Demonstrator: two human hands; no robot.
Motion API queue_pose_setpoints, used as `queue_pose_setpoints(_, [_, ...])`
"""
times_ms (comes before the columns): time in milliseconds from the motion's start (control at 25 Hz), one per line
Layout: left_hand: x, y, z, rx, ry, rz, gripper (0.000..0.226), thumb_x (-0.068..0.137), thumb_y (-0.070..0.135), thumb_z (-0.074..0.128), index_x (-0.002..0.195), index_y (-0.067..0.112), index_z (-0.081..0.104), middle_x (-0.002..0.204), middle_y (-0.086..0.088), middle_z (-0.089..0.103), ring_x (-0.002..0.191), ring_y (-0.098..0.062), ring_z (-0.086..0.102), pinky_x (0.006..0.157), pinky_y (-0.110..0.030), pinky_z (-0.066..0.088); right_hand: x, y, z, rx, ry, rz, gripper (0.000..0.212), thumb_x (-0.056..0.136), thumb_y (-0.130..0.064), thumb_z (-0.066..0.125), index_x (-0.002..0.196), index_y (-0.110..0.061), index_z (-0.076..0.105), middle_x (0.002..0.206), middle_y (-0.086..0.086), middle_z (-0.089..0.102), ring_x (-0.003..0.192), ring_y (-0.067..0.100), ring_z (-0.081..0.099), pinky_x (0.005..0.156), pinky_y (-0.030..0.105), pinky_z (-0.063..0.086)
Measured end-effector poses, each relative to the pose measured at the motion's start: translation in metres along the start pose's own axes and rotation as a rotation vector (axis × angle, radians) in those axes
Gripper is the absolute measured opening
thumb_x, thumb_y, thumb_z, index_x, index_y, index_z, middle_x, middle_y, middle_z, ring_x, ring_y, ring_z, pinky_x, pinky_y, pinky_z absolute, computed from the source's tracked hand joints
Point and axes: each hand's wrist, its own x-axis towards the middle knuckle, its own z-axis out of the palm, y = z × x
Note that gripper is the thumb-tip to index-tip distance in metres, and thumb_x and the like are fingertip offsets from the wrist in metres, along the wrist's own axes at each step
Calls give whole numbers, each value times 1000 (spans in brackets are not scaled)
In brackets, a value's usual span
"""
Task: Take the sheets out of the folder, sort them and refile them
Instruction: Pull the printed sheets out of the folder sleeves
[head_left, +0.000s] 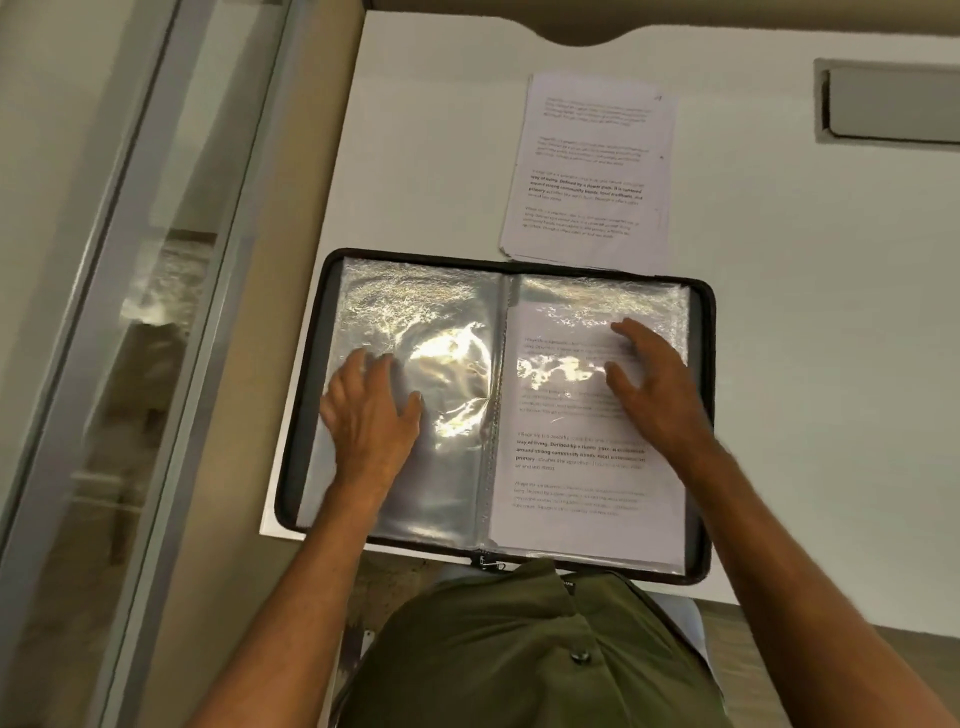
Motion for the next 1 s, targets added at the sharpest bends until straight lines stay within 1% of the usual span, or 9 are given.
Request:
queue_pose_setpoints(120, [3, 32, 12, -45, -155, 248, 55, 97, 41, 64, 146, 25, 48, 163, -3, 30, 150, -27, 25, 121, -50, 23, 5, 15, -8, -126, 67, -43, 59, 98, -25, 71, 152, -15, 49, 158, 5, 48, 148, 25, 42, 123, 50, 34])
queue_pose_setpoints(240, [12, 65, 20, -53, -224, 378, 53, 99, 43, 61, 148, 26, 46, 165, -2, 28, 151, -25, 22, 122, -50, 21, 14, 24, -11, -274, 78, -41, 70, 97, -42, 67, 155, -10, 43, 160, 11, 44, 150, 34, 38, 121, 56, 32])
queue_pose_setpoints(360, [26, 92, 25, -44, -244, 463, 53, 99, 42, 60, 148, 27, 45, 165, -2, 28, 151, -25, 21, 121, -48, 20, 27, 31, -12, -444, 65, 37, 89, 94, -67, 46, 160, -9, 33, 168, 15, 28, 156, 40, 22, 122, 57, 27])
queue_pose_setpoints(480, [41, 111, 27, -18, -231, 535, 55, 99, 41, 61, 149, 26, 45, 165, -1, 28, 151, -25, 22, 121, -48, 19, 31, 36, -8, -545, 59, 106, 94, 95, -75, 30, 163, -10, 25, 172, 16, 16, 158, 42, 12, 122, 60, 20])
queue_pose_setpoints(640, [62, 129, 28, 1, -265, 534, 60, 101, 42, 59, 154, 25, 39, 166, -2, 28, 152, -27, 21, 122, -50, 18, 27, 38, -4, -596, 93, 71, 82, 100, -70, 28, 163, -18, 29, 173, 17, 13, 159, 42, 8, 124, 59, 17])
queue_pose_setpoints(760, [76, 137, 29, 5, -256, 542, 61, 99, 40, 60, 154, 26, 37, 163, -2, 31, 150, -27, 24, 122, -51, 22, 25, 37, -4, -552, 123, 33, 68, 103, -62, 36, 160, -25, 38, 173, 14, 13, 160, 39, 4, 126, 57, 12])
queue_pose_setpoints(880, [88, 147, 26, 26, -249, 556, 61, 101, 35, 59, 156, 22, 36, 160, -5, 35, 147, -29, 28, 119, -50, 22, 23, 35, -3, -508, 149, -7, 51, 106, -48, 48, 153, -28, 51, 172, 15, 17, 160, 39, 6, 126, 59, 16])
queue_pose_setpoints(960, [95, 154, 24, 8, -201, 592, 47, 100, 28, 59, 146, 21, 50, 148, -4, 48, 138, -28, 39, 114, -49, 27, 21, 31, -2, -509, 180, -61, 41, 106, -40, 50, 145, -28, 61, 170, 16, 25, 158, 41, 14, 124, 61, 22])
queue_pose_setpoints(1000, [99, 157, 23, -12, -173, 613, 35, 100, 23, 57, 134, 22, 60, 137, -1, 55, 130, -26, 46, 110, -47, 29, 19, 27, -2, -488, 204, -84, 39, 106, -39, 49, 141, -28, 65, 168, 16, 30, 157, 42, 19, 122, 61, 25])
